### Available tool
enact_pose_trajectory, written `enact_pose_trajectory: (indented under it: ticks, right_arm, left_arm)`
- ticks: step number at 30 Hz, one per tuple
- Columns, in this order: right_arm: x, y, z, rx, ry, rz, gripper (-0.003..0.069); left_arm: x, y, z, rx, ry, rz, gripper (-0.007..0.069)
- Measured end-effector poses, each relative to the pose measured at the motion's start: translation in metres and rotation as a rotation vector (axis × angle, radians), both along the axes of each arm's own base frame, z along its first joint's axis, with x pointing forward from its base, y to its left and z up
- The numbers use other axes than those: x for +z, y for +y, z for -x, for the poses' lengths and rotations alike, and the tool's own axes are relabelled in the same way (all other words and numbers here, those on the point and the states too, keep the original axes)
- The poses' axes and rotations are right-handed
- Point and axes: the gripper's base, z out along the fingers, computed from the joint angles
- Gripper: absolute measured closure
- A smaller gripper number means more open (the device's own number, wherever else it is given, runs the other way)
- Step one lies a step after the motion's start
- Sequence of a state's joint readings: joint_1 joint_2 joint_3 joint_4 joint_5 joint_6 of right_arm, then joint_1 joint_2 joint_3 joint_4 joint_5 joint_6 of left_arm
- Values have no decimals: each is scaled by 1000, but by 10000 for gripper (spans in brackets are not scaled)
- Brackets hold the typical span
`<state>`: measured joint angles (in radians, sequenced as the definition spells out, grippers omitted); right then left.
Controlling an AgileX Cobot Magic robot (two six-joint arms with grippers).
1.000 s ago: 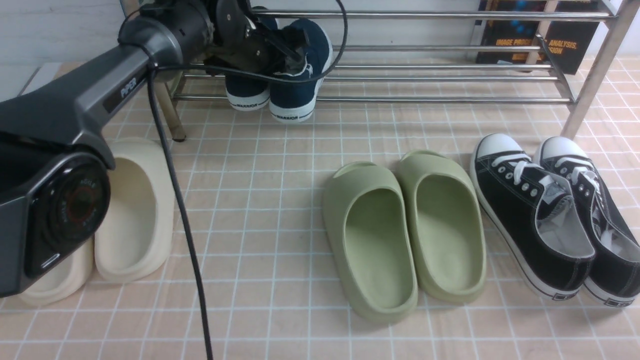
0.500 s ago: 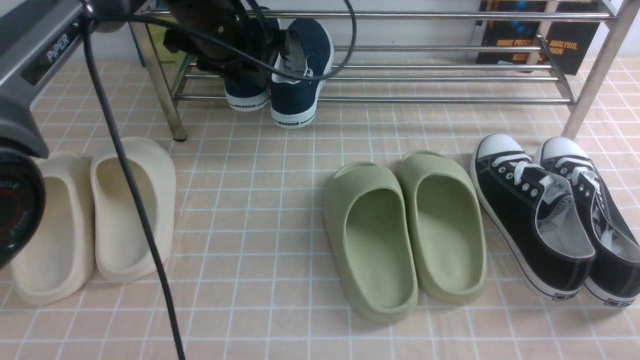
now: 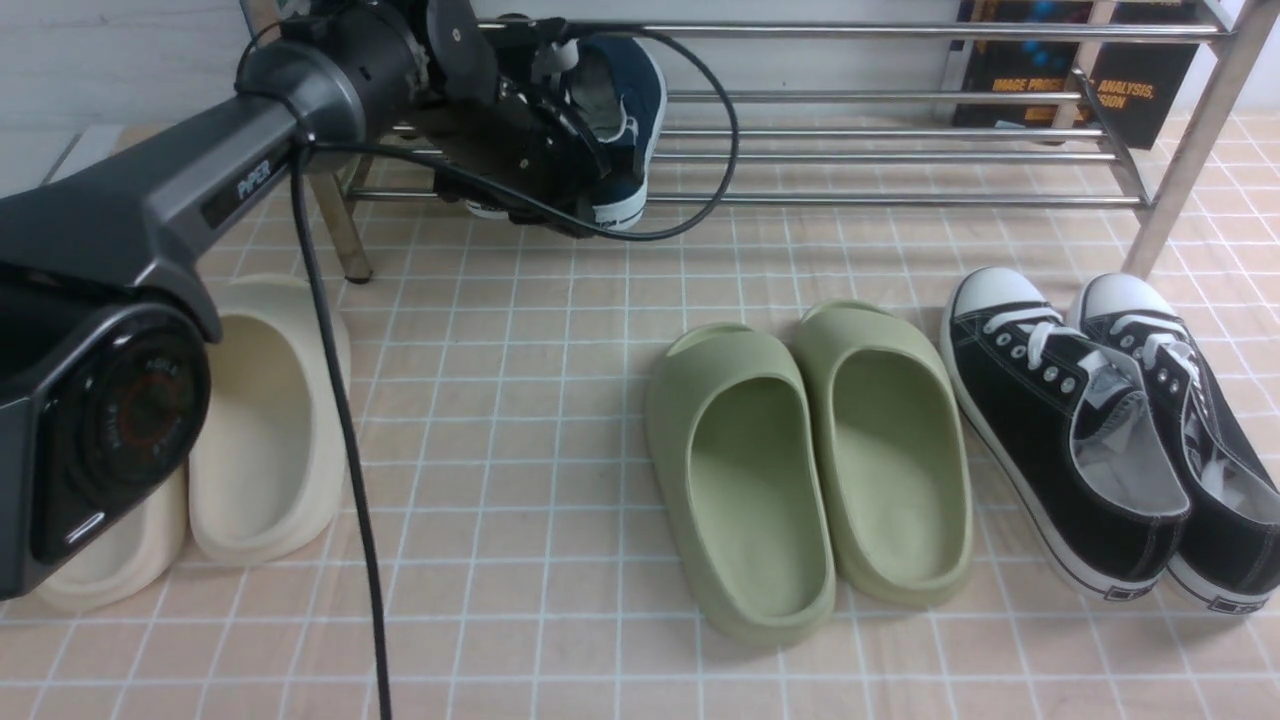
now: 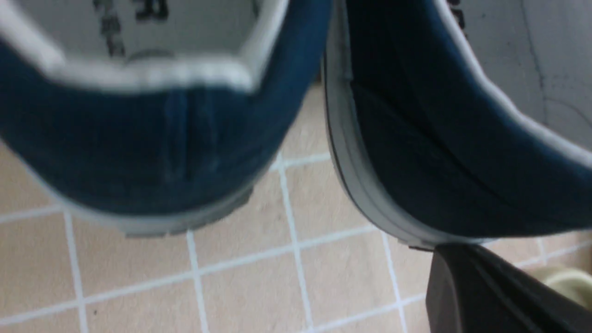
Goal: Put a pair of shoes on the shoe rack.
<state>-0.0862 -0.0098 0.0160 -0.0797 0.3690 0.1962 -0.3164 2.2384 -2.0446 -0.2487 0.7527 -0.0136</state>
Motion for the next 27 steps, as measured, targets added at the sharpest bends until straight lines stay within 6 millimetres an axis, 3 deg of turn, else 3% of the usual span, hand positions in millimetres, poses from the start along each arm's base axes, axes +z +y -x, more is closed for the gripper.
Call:
enact_pose_trajectory:
  ticks: [7, 11, 12, 13, 14, 18, 19, 22, 24, 27]
  right_arm:
    - [0, 0, 0, 0, 0, 0, 419]
    - [0, 0, 0, 0, 0, 0, 419]
    - [0, 0, 0, 0, 0, 0, 419]
    - [0, 0, 0, 0, 0, 0, 419]
    - [0, 0, 0, 0, 0, 0, 419]
    - [0, 0, 0, 0, 0, 0, 419]
    - [0, 0, 0, 0, 0, 0, 419]
    - [0, 0, 0, 0, 0, 0, 419]
    - [0, 0, 0, 0, 0, 0, 419]
    - [0, 0, 0, 0, 0, 0, 419]
  left_arm:
    - [3, 4, -1, -5, -29, -51, 622]
    - [34, 9, 10, -12, -59, -70, 622]
    - [55, 14, 20, -19, -75, -93, 622]
    - [55, 14, 21, -20, -69, -95, 622]
    - [82, 22, 36, -27, -80, -131, 622]
    - [153, 48, 86, -16, -131, -250, 622]
    - [180, 59, 111, -1, -163, -285, 622]
    - [225, 84, 166, 42, -249, -330, 621]
    - [240, 94, 192, 64, -290, -327, 622]
    - [244, 119, 263, 107, -326, -300, 619]
